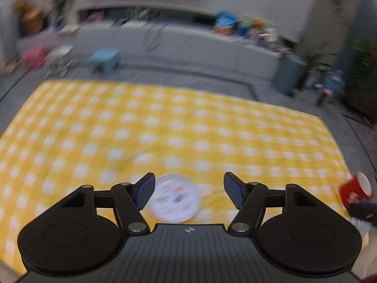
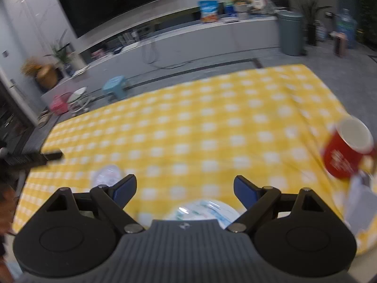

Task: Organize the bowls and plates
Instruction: 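Move both tools to the small white sticker plate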

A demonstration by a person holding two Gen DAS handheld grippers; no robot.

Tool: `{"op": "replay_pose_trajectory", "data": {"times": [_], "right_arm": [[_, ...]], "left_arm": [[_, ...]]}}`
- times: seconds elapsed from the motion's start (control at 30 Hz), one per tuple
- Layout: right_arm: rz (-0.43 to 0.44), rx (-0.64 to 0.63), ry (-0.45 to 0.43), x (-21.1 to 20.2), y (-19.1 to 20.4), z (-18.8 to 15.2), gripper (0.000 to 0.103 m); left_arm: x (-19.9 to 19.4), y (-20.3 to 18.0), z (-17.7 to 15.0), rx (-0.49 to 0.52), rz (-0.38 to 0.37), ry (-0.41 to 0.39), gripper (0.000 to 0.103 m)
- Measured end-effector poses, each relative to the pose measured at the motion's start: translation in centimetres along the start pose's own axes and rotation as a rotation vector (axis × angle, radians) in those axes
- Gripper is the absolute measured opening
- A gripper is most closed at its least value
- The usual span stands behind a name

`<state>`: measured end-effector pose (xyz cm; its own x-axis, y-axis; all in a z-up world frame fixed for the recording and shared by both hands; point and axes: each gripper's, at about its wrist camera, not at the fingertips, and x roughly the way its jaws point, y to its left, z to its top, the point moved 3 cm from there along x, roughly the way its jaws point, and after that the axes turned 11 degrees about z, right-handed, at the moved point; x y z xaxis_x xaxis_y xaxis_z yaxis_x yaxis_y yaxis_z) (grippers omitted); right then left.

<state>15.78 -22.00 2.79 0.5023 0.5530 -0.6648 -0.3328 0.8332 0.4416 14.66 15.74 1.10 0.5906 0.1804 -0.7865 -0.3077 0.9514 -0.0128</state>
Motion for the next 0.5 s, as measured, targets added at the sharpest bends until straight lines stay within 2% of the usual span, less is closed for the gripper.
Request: {"op": "replay_pose_trajectory", "data": {"times": [0.1,0.27,0.4,0.5], "right_arm": [[0.030,-0.052,0.061,2.5,3.5,2.6,0.086],[0.099,-0.084,0.213,8.7,8.8,5.9,0.080],[0.069,-0.117,0.311,14.5,11.0,7.1,0.068],[0.029,-0.155,0.367,18.6,11.0,6.7,0.054]], "left_arm": [[2.1,2.3,0.0,-0.055,0.016,0.078,0.075],[4.7,3.0,-0.7,0.003,0.018,0.180,0.072],[6.7,3.6,-1.0,-0.056,0.039,0.250,0.070],[8.5,4.6,-1.2,-0.107,0.047,0.302,0.067]]}}
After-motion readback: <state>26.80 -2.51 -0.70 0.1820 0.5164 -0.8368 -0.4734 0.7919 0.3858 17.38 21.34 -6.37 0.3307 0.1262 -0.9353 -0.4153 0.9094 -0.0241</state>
